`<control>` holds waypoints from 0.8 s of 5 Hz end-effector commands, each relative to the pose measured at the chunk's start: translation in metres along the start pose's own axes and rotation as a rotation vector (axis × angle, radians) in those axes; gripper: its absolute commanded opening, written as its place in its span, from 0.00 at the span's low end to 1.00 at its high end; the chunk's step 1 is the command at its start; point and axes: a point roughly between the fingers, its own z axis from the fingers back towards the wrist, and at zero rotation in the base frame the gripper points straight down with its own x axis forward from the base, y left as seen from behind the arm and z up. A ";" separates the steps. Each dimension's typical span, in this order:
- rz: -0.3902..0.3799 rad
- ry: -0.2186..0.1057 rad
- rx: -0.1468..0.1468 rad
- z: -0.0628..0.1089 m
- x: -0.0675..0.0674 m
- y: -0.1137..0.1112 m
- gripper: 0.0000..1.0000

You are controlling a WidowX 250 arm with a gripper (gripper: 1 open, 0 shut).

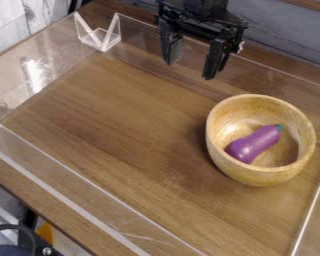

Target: Remove the purple eggplant from inside the brown bowl and put it on the table

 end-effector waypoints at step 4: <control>0.030 0.045 -0.006 0.012 -0.001 -0.024 1.00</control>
